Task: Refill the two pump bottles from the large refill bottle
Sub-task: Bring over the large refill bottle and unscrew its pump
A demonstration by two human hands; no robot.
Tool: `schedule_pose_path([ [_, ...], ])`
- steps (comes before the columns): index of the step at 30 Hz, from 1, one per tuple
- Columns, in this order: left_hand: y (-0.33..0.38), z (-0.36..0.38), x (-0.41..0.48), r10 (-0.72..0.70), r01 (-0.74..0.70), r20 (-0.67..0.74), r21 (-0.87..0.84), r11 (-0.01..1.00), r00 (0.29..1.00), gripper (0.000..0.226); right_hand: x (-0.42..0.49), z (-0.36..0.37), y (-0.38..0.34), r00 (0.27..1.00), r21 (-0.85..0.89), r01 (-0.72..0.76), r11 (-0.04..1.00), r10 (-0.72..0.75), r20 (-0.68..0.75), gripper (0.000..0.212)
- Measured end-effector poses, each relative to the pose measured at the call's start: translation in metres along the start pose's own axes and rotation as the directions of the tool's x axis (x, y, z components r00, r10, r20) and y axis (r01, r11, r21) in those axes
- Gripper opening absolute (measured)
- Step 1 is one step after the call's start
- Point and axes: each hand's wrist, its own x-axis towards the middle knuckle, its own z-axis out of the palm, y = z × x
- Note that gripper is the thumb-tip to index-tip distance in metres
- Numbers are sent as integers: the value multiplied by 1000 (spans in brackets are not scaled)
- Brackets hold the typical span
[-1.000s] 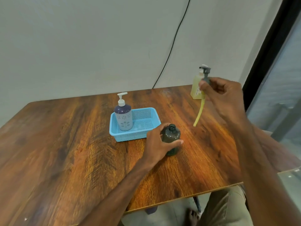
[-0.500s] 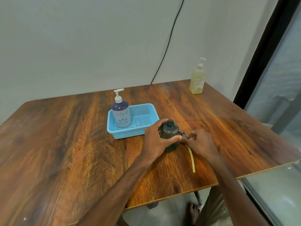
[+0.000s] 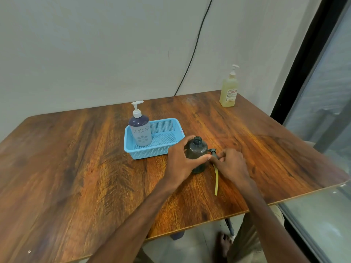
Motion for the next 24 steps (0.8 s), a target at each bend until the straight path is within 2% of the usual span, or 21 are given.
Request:
schedule_pose_path([
  [6, 8, -2, -2, -36, 35, 8, 12, 999, 999, 70, 1, -3, 1, 1000, 50, 26, 998, -26, -4, 27],
  [10, 9, -10, -3, -82, 84, 77, -21, 996, 994, 100, 8, -10, 11, 999, 83, 28, 996, -27, -22, 27],
  [11, 10, -13, -2, -97, 102, 92, -48, 994, 991, 100, 10, -11, 14, 999, 97, 30, 995, -26, -38, 27],
  [15, 22, -27, 20, -59, 56, -18, -120, 991, 998, 49, 24, -21, 23, 992, 104, 53, 993, -40, -123, 25],
  [17, 28, -32, 50, -49, 44, -39, -124, 991, 998, 36, 35, -25, 25, 993, 130, 50, 990, -36, -112, 23],
  [21, 28, -16, 133, -89, 82, 191, 42, 996, 978, 18, 67, -32, 22, 994, 183, 43, 982, -24, -104, 16],
  [24, 17, 11, 184, -84, 18, 345, 189, 982, 935, 9, 98, -35, 20, 993, 175, 38, 984, -18, -118, 13],
])
